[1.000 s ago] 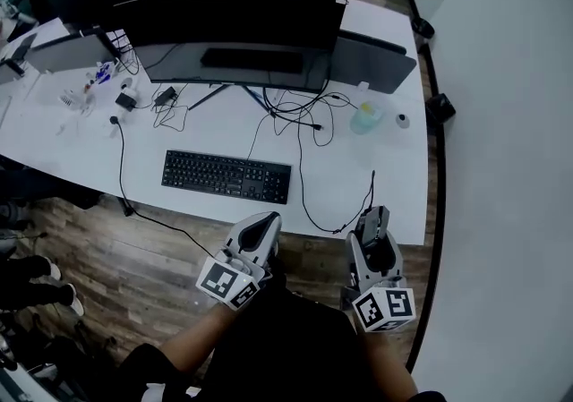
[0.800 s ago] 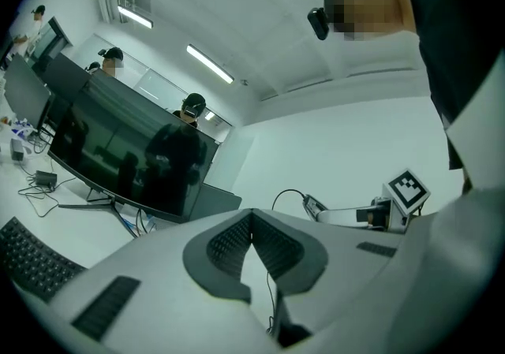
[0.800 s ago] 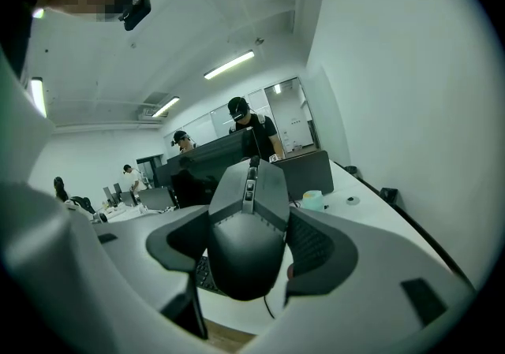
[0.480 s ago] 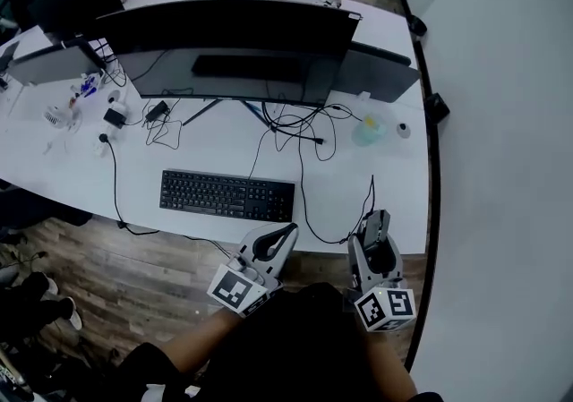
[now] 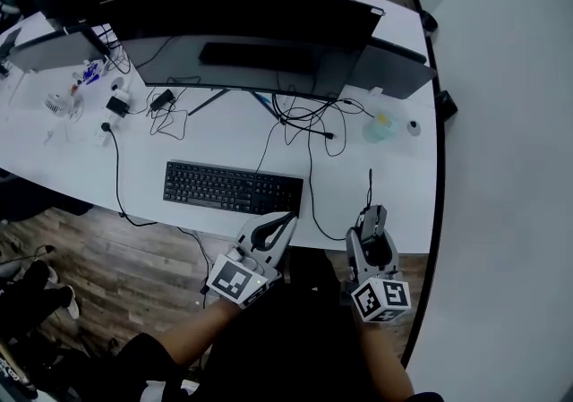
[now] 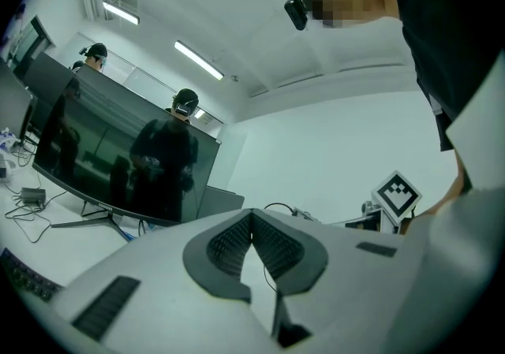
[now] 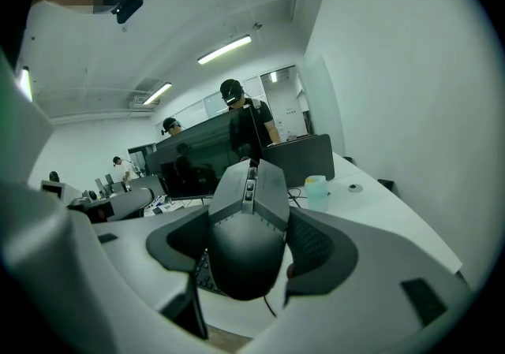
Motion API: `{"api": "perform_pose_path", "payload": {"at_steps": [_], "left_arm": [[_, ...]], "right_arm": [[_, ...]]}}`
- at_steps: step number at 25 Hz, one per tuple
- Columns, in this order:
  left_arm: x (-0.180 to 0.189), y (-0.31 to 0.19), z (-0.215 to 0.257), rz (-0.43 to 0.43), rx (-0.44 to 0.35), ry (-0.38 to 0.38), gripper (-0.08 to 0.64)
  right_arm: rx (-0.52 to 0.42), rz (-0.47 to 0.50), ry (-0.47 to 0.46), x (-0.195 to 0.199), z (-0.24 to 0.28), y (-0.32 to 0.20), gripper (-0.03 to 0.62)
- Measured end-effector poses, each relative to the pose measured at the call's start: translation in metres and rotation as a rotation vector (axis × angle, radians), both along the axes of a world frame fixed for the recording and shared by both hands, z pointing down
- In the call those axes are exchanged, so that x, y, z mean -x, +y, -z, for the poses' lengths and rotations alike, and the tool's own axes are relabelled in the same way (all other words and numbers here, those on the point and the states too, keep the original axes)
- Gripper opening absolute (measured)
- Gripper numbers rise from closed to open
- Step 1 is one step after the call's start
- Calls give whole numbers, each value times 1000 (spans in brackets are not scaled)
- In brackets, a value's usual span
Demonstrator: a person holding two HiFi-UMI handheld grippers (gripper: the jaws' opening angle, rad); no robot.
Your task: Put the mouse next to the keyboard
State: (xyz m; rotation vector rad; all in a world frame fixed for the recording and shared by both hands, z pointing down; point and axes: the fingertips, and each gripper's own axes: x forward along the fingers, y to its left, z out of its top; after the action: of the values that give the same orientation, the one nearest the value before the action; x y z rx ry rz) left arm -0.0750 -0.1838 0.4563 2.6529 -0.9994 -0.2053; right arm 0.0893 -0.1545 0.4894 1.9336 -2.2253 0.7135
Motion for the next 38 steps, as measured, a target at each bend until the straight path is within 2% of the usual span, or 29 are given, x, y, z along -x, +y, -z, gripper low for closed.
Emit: {"api": "perform_pose_path", "payload": {"at_steps": [3, 7, 10, 16, 21, 26, 32, 38], "left_arm": [[0, -1, -10, 31, 30, -14, 3], [-5, -5, -20, 37, 56, -15, 3], [-9, -12, -22, 44, 58, -44, 3], [-23, -28, -29, 32, 59, -75, 3], [-42, -36, -37, -18, 73, -87, 3], [-63, -44, -40, -43, 55, -132, 3], [-83, -54, -53, -66, 98, -139, 3], [-92, -73, -61, -31, 143, -138, 3]], "right_arm": [[17, 21, 3, 2, -14, -4, 307], [48, 40, -4, 0, -37, -14, 307], [82, 50, -12, -3, -54, -21, 307], [135, 71, 8, -9, -90, -38, 307], [215, 84, -33, -17, -129, -50, 307], [294, 114, -15, -23, -174, -63, 307], [399, 161, 32, -21, -220, -71, 307], [510, 154, 111, -25, -260, -74, 307]]}}
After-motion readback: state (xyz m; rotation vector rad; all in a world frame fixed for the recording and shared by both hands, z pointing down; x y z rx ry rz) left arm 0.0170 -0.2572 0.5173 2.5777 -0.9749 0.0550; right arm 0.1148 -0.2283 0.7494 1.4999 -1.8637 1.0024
